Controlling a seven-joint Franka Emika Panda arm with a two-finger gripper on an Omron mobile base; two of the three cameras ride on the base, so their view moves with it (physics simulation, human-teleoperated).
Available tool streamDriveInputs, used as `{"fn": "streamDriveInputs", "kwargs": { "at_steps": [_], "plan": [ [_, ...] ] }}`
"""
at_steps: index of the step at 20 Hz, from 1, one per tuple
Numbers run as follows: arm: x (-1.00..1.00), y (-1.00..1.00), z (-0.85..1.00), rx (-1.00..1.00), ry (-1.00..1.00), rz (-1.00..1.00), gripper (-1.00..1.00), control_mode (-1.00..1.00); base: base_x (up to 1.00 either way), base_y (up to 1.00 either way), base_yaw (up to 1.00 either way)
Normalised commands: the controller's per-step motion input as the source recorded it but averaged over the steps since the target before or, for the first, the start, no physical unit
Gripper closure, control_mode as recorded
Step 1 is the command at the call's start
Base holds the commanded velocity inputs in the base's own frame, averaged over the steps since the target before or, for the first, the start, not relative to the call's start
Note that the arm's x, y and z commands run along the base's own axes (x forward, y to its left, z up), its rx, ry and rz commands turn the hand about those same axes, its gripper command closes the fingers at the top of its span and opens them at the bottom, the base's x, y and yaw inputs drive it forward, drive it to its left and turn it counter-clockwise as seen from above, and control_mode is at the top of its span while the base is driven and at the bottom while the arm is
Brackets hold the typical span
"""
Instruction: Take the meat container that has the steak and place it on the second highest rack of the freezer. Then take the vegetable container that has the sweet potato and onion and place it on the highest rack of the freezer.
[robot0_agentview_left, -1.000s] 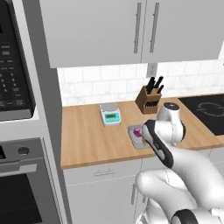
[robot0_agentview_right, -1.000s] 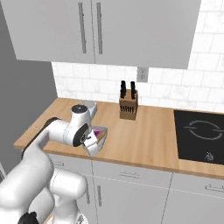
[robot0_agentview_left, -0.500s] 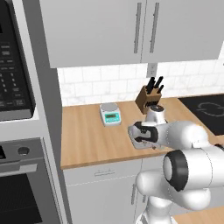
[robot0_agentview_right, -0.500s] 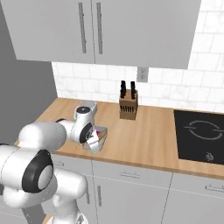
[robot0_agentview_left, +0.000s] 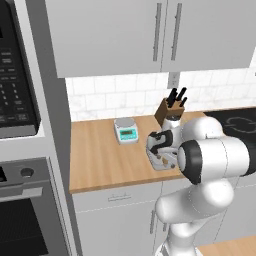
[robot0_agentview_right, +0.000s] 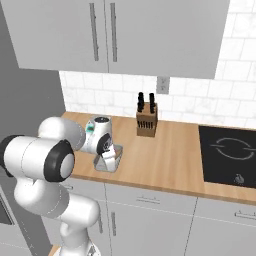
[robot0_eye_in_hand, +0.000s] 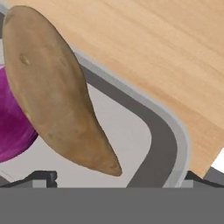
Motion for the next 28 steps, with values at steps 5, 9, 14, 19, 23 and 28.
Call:
{"fn": "streamDriveInputs", "kwargs": {
  "at_steps": [5,9,14,19,23,28],
  "plan": [
    [-0.05,0.0,-0.45,0.0,-0.06,-0.03,-1.0,-1.0,0.0,0.0,0.0],
    [-0.39,-0.01,-0.45,0.01,-0.02,-0.02,-1.0,-1.0,0.0,0.0,0.0],
    [-0.31,-0.08,-0.23,0.04,0.03,0.0,-1.0,-1.0,0.0,0.0,0.0],
    [0.27,0.0,-0.28,0.0,0.14,-0.01,1.0,-1.0,0.0,0.0,0.0],
    [0.24,0.0,-0.24,0.0,0.1,-0.02,1.0,-1.0,0.0,0.0,0.0],
    [-0.13,0.0,-0.02,0.0,-0.13,-0.03,1.0,-1.0,0.0,0.0,0.0]
  ]
}}
